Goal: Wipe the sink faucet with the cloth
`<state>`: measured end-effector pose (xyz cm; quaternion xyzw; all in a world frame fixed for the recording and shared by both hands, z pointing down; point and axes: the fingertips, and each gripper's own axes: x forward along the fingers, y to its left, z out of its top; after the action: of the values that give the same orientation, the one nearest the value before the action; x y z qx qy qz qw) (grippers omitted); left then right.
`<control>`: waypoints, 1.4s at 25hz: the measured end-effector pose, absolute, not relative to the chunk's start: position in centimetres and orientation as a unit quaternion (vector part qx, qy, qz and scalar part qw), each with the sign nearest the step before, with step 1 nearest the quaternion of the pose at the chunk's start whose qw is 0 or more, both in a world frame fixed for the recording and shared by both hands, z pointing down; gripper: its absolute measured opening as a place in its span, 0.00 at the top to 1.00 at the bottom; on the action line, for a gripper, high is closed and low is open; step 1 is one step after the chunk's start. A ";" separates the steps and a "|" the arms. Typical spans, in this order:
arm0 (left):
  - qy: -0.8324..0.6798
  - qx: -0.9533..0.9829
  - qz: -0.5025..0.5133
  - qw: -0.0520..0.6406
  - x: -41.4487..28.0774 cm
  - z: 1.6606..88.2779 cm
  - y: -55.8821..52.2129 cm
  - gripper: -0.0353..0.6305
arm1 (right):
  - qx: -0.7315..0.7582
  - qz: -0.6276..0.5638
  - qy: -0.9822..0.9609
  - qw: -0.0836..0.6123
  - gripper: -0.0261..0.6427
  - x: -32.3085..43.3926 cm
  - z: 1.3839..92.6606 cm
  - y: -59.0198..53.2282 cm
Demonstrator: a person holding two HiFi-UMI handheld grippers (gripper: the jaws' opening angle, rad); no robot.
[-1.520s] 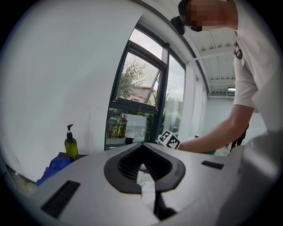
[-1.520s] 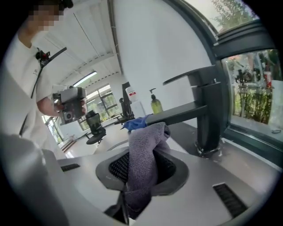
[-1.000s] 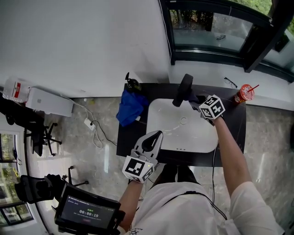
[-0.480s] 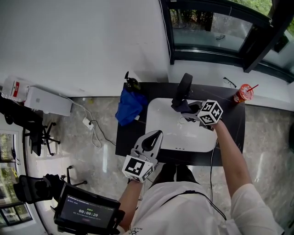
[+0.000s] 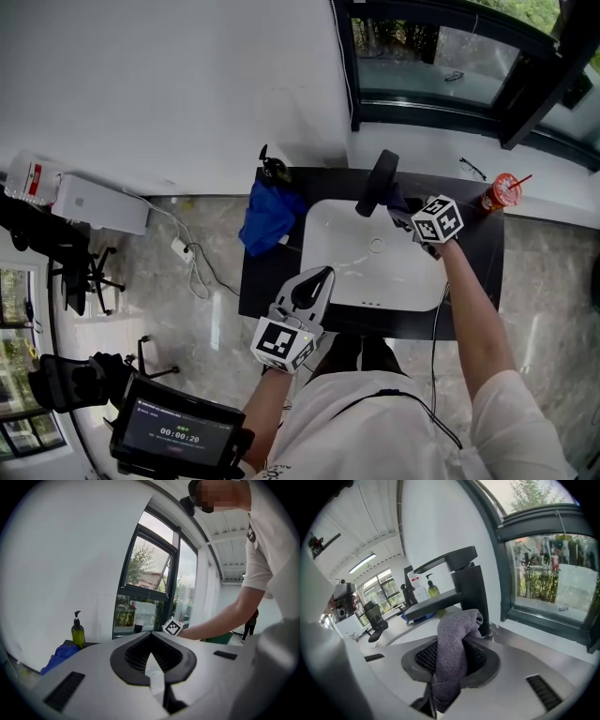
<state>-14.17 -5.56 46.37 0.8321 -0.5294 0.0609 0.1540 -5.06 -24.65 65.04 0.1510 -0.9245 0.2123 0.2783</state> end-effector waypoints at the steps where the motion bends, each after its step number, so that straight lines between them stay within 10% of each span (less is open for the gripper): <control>1: -0.532 0.830 0.062 0.154 -14.5 46.5 -5.4 0.95 | 0.159 0.214 -0.926 0.267 0.81 -5.6 64.8 -25.2; 16: -0.512 0.845 0.054 0.144 -13.5 46.0 -4.9 0.95 | -0.002 0.187 -0.951 0.245 0.81 -8.1 61.0 -13.5; 35: -0.229 0.962 0.095 0.115 12.4 49.4 -3.3 0.95 | 0.474 0.159 -0.833 0.238 0.81 21.4 59.1 -3.9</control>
<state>12.35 -3.33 49.37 0.9619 -0.2291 0.0953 0.1146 21.44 -3.86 59.09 0.4737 -0.8328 0.1594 0.2379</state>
